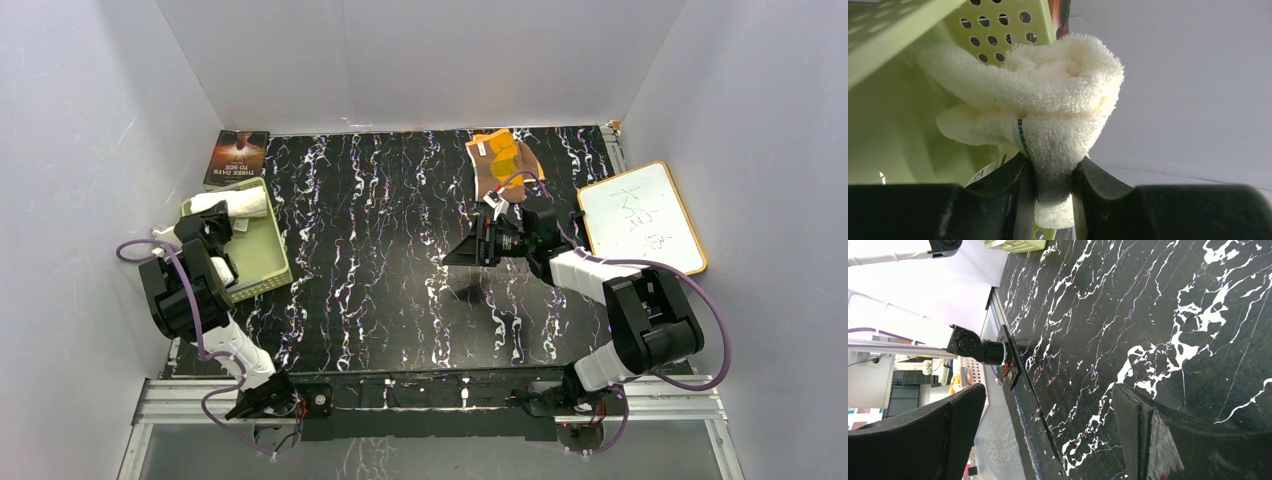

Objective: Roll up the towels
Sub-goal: Place the towel in the bin.

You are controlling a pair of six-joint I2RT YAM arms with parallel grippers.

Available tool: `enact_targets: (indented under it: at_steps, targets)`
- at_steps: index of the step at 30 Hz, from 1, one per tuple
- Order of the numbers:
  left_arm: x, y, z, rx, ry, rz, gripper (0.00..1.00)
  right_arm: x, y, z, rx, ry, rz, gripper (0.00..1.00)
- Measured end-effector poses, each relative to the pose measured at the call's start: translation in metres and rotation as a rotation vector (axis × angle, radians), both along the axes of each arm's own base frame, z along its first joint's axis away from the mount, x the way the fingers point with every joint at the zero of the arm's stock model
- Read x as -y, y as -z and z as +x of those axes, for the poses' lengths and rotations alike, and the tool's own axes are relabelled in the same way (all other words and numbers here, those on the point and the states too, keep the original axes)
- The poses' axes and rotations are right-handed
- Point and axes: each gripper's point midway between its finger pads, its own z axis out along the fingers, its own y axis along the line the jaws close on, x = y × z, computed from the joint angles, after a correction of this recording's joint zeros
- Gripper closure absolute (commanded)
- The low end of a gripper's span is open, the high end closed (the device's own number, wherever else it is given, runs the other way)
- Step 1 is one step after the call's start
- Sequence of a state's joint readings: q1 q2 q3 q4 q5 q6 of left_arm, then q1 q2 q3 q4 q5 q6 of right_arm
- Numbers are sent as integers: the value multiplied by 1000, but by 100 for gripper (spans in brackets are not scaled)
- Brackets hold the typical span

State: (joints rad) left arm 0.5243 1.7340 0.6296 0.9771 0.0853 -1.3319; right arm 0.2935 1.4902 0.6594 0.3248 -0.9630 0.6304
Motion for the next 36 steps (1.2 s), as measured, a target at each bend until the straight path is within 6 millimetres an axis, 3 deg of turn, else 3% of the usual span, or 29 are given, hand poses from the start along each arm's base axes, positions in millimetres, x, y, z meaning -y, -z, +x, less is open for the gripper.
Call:
enact_targets:
  at_steps: [8, 14, 17, 18, 19, 29, 33, 36]
  targets:
    - [9, 17, 19, -77, 15, -24, 67, 0, 0, -2, 0, -5, 2, 2]
    - [8, 40, 12, -229, -33, -62, 31, 0, 0, -2, 0, -4, 2, 2]
    - [6, 41, 13, -295, -46, -80, 18, 0, 0, -2, 0, -5, 2, 2]
    - [5, 40, 15, -309, -50, -85, 5, 0, 0, -2, 0, -5, 2, 2]
    - [5, 38, 16, -327, -52, -88, 2, 0, 0, -2, 0, -5, 2, 2]
    - [10, 13, 19, -412, -26, -87, 3, 0, 1, -3, -3, -4, 1, 2]
    - [12, 6, 15, -436, -8, -60, 12, 1, 0, -3, -2, -4, 1, 2]
    - [15, -2, 10, -463, 19, 5, 31, 1, 0, -3, 1, -4, 2, 2]
